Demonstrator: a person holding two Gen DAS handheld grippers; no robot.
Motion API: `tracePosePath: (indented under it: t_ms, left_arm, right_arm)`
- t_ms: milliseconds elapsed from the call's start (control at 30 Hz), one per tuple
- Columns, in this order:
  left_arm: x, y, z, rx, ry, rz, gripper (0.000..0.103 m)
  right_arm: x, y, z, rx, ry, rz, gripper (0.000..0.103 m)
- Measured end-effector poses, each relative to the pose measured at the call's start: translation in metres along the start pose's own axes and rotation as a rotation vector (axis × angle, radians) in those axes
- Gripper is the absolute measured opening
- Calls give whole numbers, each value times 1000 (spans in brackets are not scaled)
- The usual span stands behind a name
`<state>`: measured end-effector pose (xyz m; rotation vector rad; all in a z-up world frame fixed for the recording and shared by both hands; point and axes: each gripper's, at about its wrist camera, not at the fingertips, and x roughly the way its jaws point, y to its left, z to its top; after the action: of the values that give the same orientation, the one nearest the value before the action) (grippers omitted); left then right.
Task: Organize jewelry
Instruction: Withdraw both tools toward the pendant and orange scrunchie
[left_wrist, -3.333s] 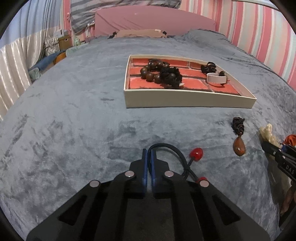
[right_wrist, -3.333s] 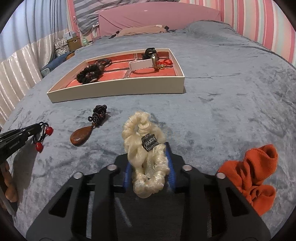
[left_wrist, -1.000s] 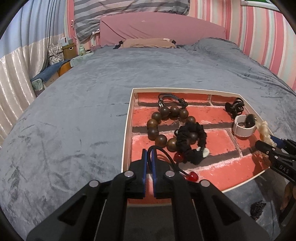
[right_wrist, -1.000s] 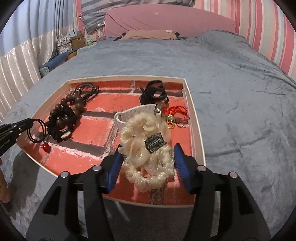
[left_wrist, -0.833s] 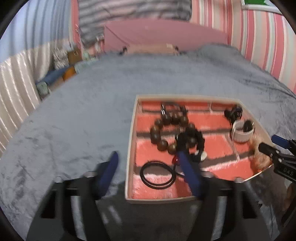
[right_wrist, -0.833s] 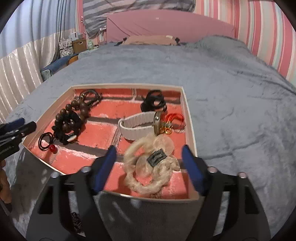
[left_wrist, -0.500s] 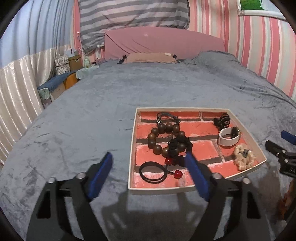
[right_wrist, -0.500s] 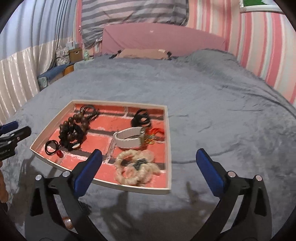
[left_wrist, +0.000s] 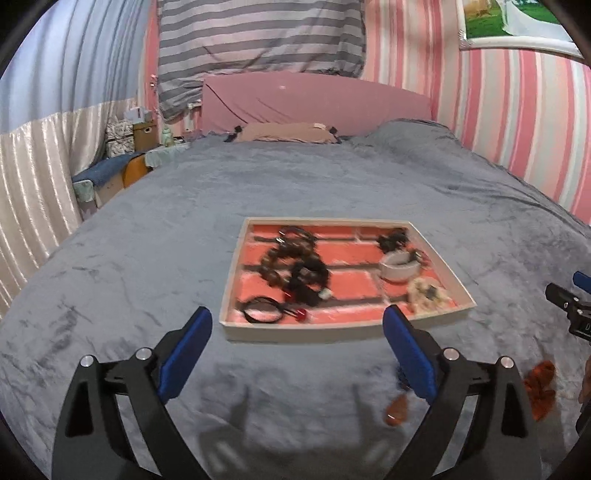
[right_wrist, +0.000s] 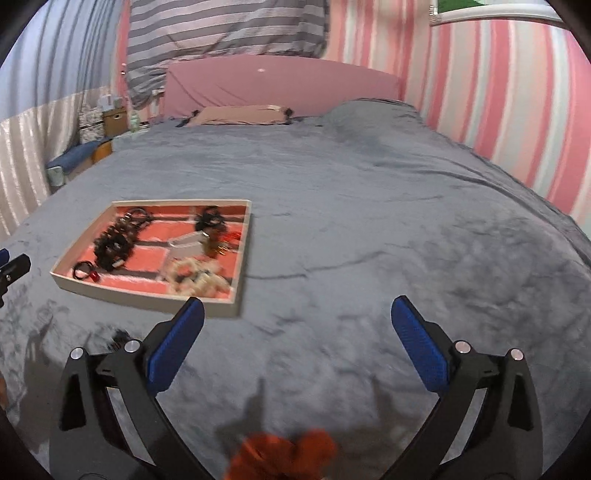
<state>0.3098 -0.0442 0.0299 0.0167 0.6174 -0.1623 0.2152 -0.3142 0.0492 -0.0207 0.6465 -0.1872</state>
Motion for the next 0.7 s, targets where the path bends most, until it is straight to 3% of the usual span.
tracePosePath:
  t_ms: [133, 267, 467, 567, 700]
  left_arm:
    - [3, -31, -16, 74, 72, -35, 94]
    - [3, -57, -36, 121, 83, -31, 94]
    - [6, -70, -47, 87, 112, -57, 94]
    - [9, -74, -51, 87, 111, -36, 94]
    - [19, -73, -59, 42, 139, -42, 94]
  right_arm:
    - [-15, -14, -21, 8, -3, -19, 99]
    - [-18, -25, -42, 38, 24, 1, 99]
    - [-11, -40, -71, 1, 88, 6, 99]
    - [-10, -47, -84, -14, 98, -2, 99]
    - [-8, -56, -94, 31, 113, 51, 99]
